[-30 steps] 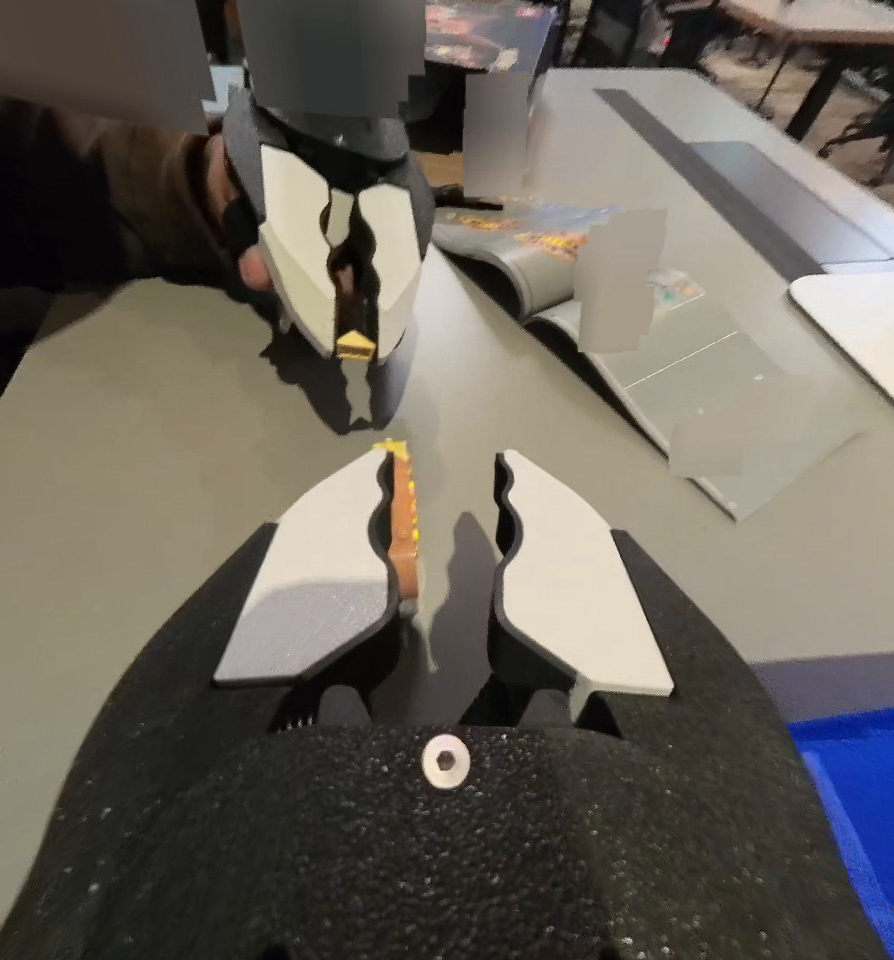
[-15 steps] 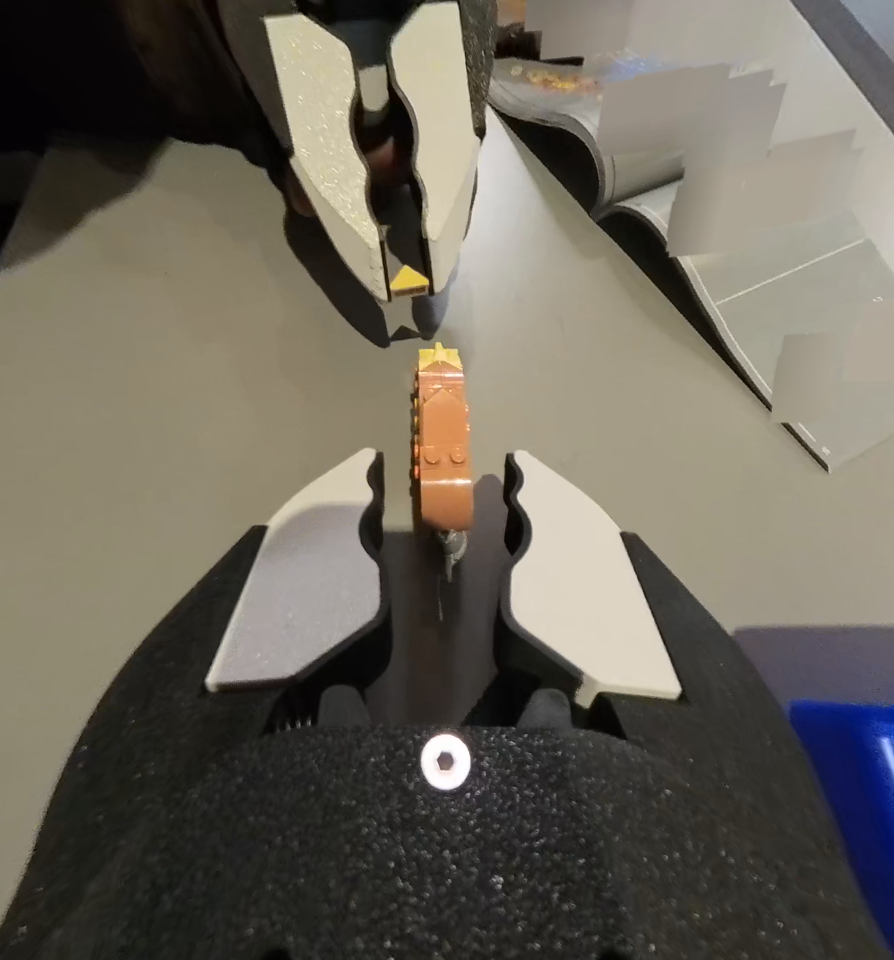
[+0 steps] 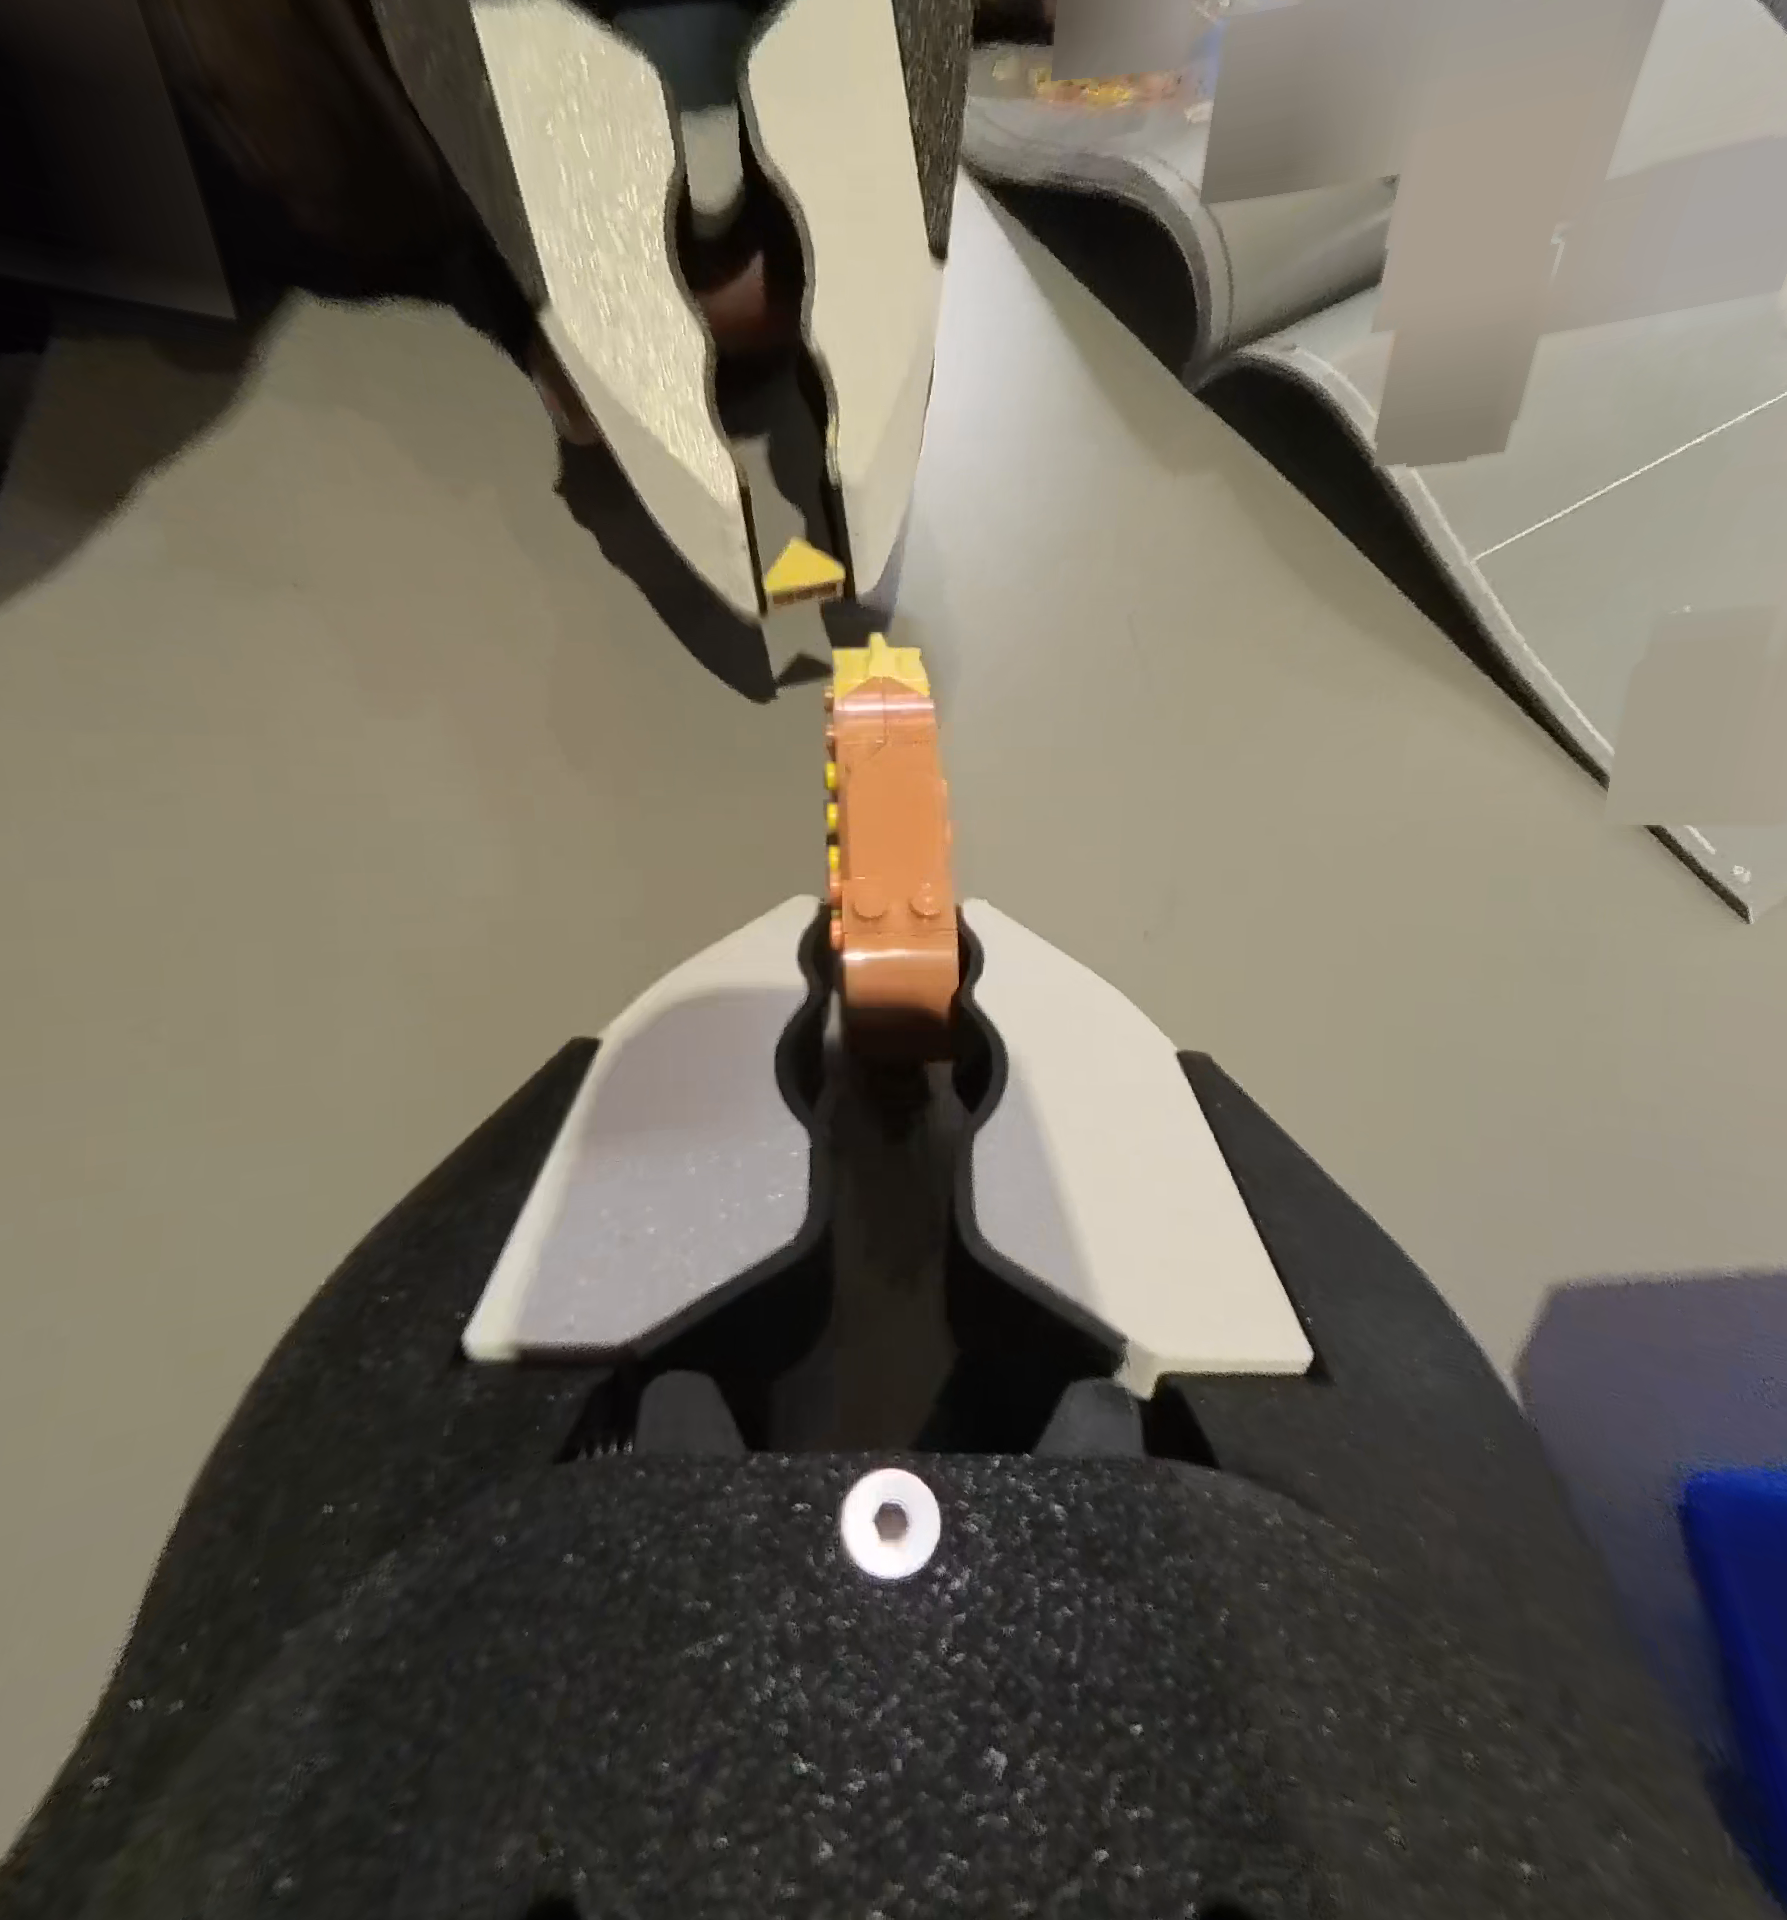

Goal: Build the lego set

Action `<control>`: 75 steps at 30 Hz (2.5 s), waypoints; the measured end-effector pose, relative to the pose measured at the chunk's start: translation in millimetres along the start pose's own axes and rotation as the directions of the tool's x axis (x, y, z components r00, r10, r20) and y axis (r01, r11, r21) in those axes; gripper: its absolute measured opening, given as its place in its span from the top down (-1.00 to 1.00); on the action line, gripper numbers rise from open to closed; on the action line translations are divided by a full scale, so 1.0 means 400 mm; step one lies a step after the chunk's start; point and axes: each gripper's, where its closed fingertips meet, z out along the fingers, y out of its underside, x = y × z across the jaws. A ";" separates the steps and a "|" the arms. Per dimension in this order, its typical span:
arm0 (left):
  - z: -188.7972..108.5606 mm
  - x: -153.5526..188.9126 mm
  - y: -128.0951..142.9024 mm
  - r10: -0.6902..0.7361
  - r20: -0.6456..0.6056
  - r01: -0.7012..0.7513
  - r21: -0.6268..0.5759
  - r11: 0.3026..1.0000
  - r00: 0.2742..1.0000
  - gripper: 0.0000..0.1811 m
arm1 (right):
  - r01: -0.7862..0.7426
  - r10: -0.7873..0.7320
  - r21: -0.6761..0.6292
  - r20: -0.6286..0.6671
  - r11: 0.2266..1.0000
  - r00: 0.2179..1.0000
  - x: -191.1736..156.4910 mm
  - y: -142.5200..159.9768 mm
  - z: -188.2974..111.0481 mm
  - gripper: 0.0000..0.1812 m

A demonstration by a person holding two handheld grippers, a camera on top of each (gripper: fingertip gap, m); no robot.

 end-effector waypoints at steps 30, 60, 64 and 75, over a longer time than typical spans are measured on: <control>-0.269 -0.016 -0.273 -0.063 -0.072 0.063 -0.009 0.998 0.995 0.82 | -0.186 0.081 0.750 0.175 0.635 0.981 -0.031 -0.322 -0.043 0.78; -0.207 0.026 -0.326 -0.015 -0.033 0.004 -0.304 0.953 0.999 0.82 | -0.123 0.041 0.834 0.120 0.538 0.992 -0.053 -0.320 -0.121 0.78; -0.207 0.027 -0.330 -0.009 -0.028 0.000 -0.326 0.945 1.000 0.82 | -0.131 0.045 0.838 0.126 0.530 0.991 -0.054 -0.321 -0.123 0.78; -0.203 0.037 -0.347 0.031 -0.010 -0.032 -0.357 0.933 0.999 0.82 | -0.141 0.040 0.847 0.141 0.512 0.989 -0.063 -0.325 -0.132 0.78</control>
